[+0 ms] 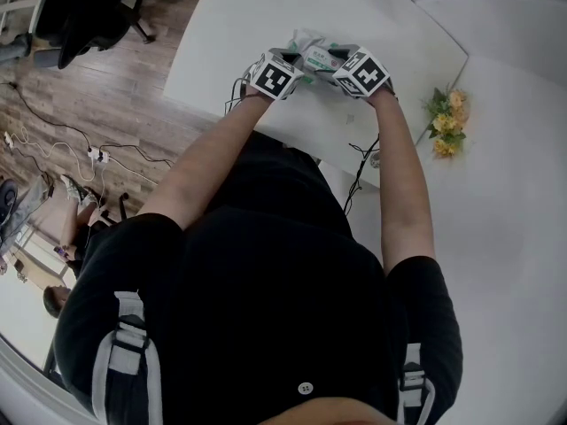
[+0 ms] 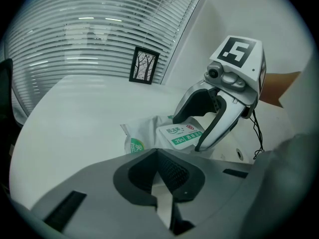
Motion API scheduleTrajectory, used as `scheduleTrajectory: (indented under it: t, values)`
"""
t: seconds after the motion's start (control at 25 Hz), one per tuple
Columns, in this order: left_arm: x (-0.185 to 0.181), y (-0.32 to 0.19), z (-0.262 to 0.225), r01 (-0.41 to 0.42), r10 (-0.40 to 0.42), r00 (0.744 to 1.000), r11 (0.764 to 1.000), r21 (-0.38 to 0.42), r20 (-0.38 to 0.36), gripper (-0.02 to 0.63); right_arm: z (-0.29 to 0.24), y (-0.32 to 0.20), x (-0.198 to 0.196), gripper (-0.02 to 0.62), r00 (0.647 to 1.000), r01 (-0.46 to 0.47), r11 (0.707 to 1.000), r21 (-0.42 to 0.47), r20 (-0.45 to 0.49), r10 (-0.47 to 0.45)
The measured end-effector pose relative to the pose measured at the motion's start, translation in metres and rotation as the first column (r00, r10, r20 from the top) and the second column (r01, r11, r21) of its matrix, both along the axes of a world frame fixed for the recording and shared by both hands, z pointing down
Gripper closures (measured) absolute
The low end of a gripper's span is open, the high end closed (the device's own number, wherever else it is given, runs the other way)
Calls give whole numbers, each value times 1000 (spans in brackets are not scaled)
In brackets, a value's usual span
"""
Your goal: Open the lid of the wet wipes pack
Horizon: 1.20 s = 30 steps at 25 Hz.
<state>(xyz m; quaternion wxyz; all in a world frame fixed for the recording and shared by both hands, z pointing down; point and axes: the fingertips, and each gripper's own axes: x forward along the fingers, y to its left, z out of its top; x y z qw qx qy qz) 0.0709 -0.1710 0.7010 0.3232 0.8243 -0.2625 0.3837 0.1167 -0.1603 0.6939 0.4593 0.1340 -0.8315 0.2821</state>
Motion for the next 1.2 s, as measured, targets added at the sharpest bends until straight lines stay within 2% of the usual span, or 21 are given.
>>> scheduleTrajectory:
  t: [0.36,0.72,1.2]
  values:
    - [2,-2,1,-4,4,1000,1000,0,3,598,-22,-15,6,287,998,42,994,106,-46,-37]
    - [3,0,-2,-3,3,1000,1000,3,9,598,-49,-39,23,391,997,-16,969,245,-66,33]
    - [0,-1,-2,8,-8,1000,1000,-5,11,598,-38,-59,40,419,985,-91,945,314,-109,132]
